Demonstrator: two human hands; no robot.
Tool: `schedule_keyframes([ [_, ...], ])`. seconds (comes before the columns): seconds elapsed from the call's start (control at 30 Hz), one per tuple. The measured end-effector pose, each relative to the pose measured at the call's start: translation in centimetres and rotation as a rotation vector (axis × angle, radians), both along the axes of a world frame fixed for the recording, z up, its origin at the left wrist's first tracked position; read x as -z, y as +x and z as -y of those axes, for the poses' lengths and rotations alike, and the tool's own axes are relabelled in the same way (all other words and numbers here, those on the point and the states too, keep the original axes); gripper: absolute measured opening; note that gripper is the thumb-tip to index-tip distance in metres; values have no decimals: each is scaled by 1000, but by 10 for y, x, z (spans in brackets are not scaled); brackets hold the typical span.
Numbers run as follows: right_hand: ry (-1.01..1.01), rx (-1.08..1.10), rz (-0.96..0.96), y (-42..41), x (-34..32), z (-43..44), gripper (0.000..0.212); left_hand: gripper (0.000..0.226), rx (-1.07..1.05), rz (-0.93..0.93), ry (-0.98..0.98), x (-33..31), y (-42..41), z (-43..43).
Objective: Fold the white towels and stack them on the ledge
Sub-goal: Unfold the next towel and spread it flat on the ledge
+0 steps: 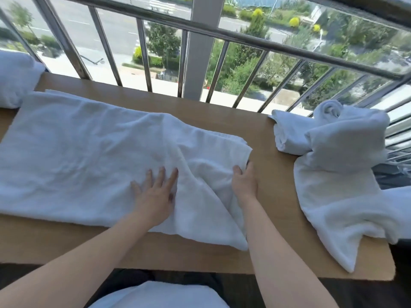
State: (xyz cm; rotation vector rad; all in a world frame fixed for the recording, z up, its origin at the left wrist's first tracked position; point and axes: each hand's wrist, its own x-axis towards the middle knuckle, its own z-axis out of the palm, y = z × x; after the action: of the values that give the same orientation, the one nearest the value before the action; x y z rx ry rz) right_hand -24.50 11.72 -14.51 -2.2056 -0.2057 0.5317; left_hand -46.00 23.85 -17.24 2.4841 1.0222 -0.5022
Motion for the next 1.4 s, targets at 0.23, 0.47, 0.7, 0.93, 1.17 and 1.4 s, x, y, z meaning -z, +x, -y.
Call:
schedule_keyframes([
  [0.23, -43, -169, 124, 86, 11, 17, 18, 76, -218, -111, 119, 10, 31, 40],
  [0.47, -37, -290, 20, 128, 24, 33, 28, 70, -315, 312, 13, 6, 82, 113],
  [0.7, -2, -329, -21, 142, 23, 12, 19, 75, -145, 120, 122, 8, 106, 148],
  [0.93, 78, -225, -57, 174, 15, -5, 16, 74, -34, 239, 108, 3, 107, 154],
  [1.17, 93, -162, -95, 180, 29, -9, 18, 60, 50, 186, 82, -4, 116, 164],
  [1.4, 201, -176, -150, 185, 25, -10, 27, 83, 24, 104, 116, -11, 146, 182],
])
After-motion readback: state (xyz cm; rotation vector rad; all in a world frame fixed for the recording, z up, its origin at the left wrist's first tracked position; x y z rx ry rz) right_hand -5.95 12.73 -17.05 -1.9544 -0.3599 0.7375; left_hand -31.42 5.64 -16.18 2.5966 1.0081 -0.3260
